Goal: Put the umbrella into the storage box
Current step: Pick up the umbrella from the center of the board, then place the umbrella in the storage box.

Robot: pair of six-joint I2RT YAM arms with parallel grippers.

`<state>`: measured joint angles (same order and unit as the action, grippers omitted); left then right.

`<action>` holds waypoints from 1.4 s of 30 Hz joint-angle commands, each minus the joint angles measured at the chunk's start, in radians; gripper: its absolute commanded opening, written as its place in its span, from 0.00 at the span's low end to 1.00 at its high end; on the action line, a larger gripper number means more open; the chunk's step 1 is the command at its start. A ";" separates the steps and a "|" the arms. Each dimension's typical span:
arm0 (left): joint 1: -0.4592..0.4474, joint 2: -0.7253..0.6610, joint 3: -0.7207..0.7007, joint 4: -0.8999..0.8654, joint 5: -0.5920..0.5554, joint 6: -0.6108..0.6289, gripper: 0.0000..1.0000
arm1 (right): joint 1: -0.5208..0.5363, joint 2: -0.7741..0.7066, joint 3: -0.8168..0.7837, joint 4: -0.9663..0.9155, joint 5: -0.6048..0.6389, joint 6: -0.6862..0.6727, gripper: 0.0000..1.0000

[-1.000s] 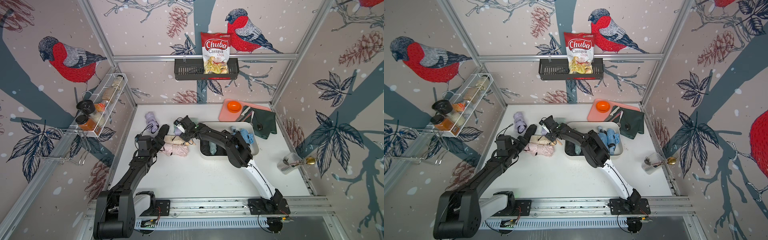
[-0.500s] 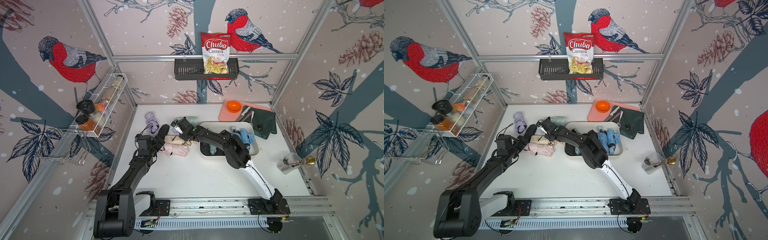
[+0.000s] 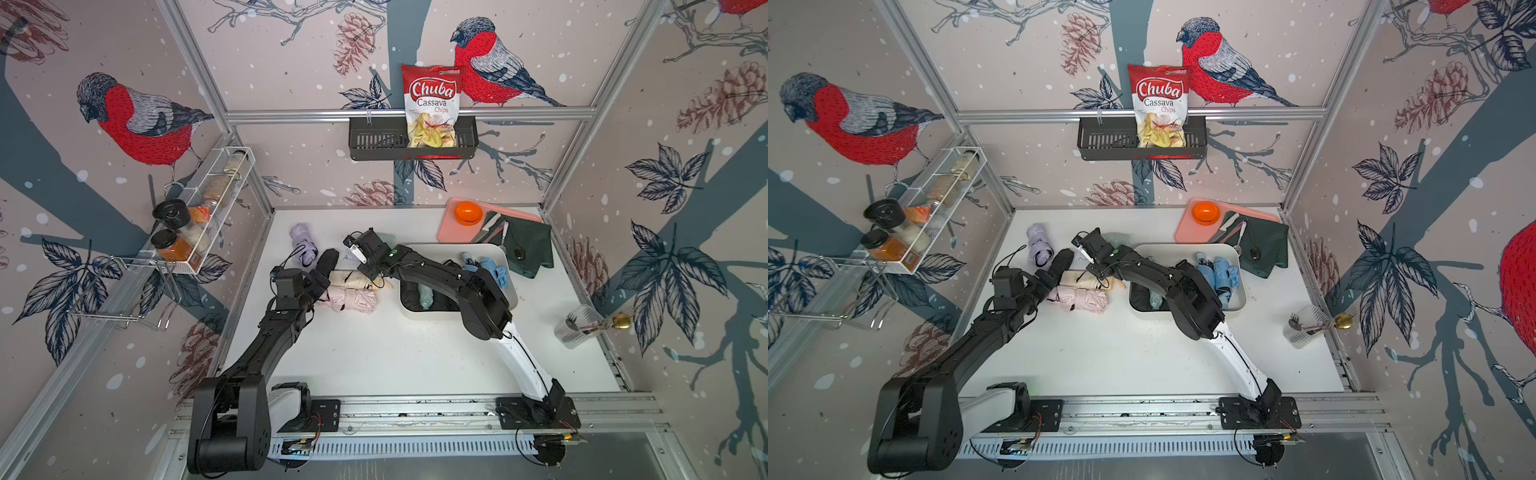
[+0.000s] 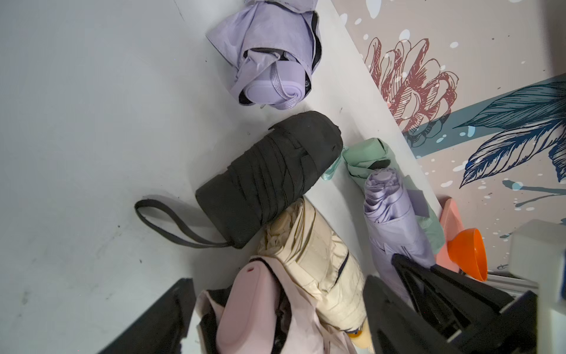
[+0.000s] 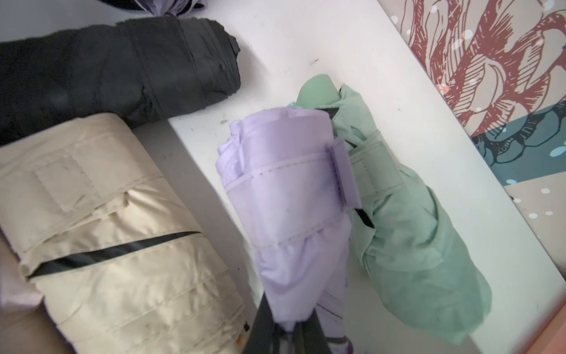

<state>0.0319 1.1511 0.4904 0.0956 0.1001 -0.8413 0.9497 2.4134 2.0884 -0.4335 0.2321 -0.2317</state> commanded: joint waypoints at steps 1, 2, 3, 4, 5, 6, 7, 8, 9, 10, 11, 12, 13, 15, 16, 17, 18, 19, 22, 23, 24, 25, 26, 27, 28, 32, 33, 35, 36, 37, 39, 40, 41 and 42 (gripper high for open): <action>0.003 0.004 0.012 0.015 0.014 0.004 0.90 | 0.001 -0.037 0.008 0.006 -0.004 0.082 0.00; 0.003 0.002 0.013 0.014 0.016 0.005 0.90 | 0.001 -0.045 0.011 0.001 -0.004 0.102 0.00; 0.002 0.000 0.013 0.014 0.019 0.005 0.90 | 0.000 -0.060 0.012 -0.008 -0.006 0.130 0.00; 0.003 -0.002 0.013 0.014 0.020 0.006 0.89 | 0.000 -0.079 0.010 -0.015 -0.014 0.160 0.00; 0.003 -0.006 0.014 0.014 0.022 0.008 0.89 | -0.002 -0.097 0.005 -0.018 -0.026 0.186 0.00; 0.003 -0.008 0.016 0.015 0.028 0.011 0.89 | -0.005 -0.127 -0.012 -0.016 -0.043 0.215 0.00; 0.003 -0.011 0.018 0.011 0.032 0.016 0.89 | -0.009 -0.159 -0.033 -0.009 -0.062 0.242 0.00; 0.002 -0.014 0.020 0.011 0.039 0.020 0.89 | -0.014 -0.189 -0.054 0.002 -0.078 0.266 0.00; 0.003 -0.018 0.023 0.008 0.045 0.024 0.89 | -0.023 -0.227 -0.080 0.010 -0.102 0.296 0.00; 0.003 -0.024 0.024 0.007 0.054 0.028 0.89 | -0.032 -0.264 -0.106 0.016 -0.129 0.321 0.00; 0.003 -0.029 0.026 0.010 0.061 0.033 0.89 | -0.041 -0.295 -0.127 0.019 -0.149 0.343 0.00; 0.002 -0.036 0.025 0.010 0.069 0.038 0.90 | -0.053 -0.332 -0.152 0.023 -0.174 0.363 0.00; -0.001 -0.044 0.025 0.010 0.080 0.041 0.90 | -0.066 -0.369 -0.183 0.023 -0.191 0.388 0.00; -0.010 -0.062 0.027 0.011 0.090 0.049 0.90 | -0.097 -0.440 -0.243 0.025 -0.225 0.435 0.00; -0.022 -0.071 0.031 0.005 0.087 0.055 0.90 | -0.116 -0.480 -0.284 0.029 -0.241 0.460 0.00; -0.038 -0.079 0.037 -0.003 0.079 0.061 0.90 | -0.136 -0.518 -0.322 0.033 -0.258 0.482 0.00; -0.065 -0.087 0.047 -0.014 0.061 0.069 0.91 | -0.162 -0.560 -0.368 0.038 -0.286 0.507 0.00; -0.097 -0.091 0.058 -0.030 0.034 0.080 0.91 | -0.191 -0.603 -0.411 0.048 -0.318 0.532 0.00; -0.187 -0.086 0.095 -0.050 -0.012 0.097 0.93 | -0.279 -0.730 -0.564 0.071 -0.384 0.588 0.00; -0.209 -0.080 0.102 -0.049 -0.012 0.099 0.93 | -0.305 -0.771 -0.607 0.070 -0.390 0.598 0.00; -0.231 -0.072 0.112 -0.045 -0.013 0.103 0.93 | -0.333 -0.815 -0.654 0.065 -0.393 0.605 0.00; -0.258 -0.062 0.120 -0.045 -0.018 0.109 0.93 | -0.361 -0.857 -0.700 0.058 -0.398 0.609 0.00; -0.279 -0.052 0.128 -0.046 -0.027 0.113 0.93 | -0.391 -0.895 -0.736 0.053 -0.402 0.616 0.00; -0.304 -0.040 0.139 -0.043 -0.037 0.118 0.93 | -0.429 -0.940 -0.780 0.052 -0.414 0.625 0.00; -0.323 -0.023 0.147 -0.040 -0.044 0.119 0.93 | -0.465 -0.983 -0.825 0.058 -0.437 0.629 0.00; -0.382 0.048 0.179 -0.015 -0.031 0.123 0.93 | -0.566 -1.118 -0.935 0.048 -0.460 0.625 0.00; -0.396 0.067 0.188 -0.007 -0.025 0.125 0.93 | -0.594 -1.143 -0.947 0.022 -0.458 0.621 0.00; -0.428 0.101 0.204 0.006 -0.018 0.126 0.93 | -0.644 -1.177 -0.965 -0.034 -0.450 0.615 0.00; -0.443 0.119 0.214 0.015 -0.012 0.127 0.93 | -0.673 -1.196 -0.978 -0.057 -0.457 0.609 0.00; -0.459 0.138 0.222 0.021 -0.003 0.130 0.93 | -0.704 -1.205 -0.991 -0.075 -0.472 0.606 0.00; -0.484 0.173 0.237 0.030 0.011 0.138 0.93 | -0.769 -1.217 -1.013 -0.099 -0.522 0.596 0.00; -0.496 0.190 0.245 0.035 0.016 0.142 0.93 | -0.797 -1.220 -1.023 -0.112 -0.532 0.587 0.00; -0.505 0.204 0.252 0.039 0.020 0.146 0.93 | -0.817 -1.220 -1.030 -0.125 -0.532 0.579 0.00; -0.515 0.218 0.259 0.040 0.023 0.148 0.93 | -0.845 -1.220 -1.039 -0.135 -0.532 0.570 0.00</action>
<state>-0.4652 1.3460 0.7300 0.0925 0.1040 -0.7208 0.1417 1.2015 1.0615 -0.5354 -0.2474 0.3668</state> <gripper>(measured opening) 0.931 0.086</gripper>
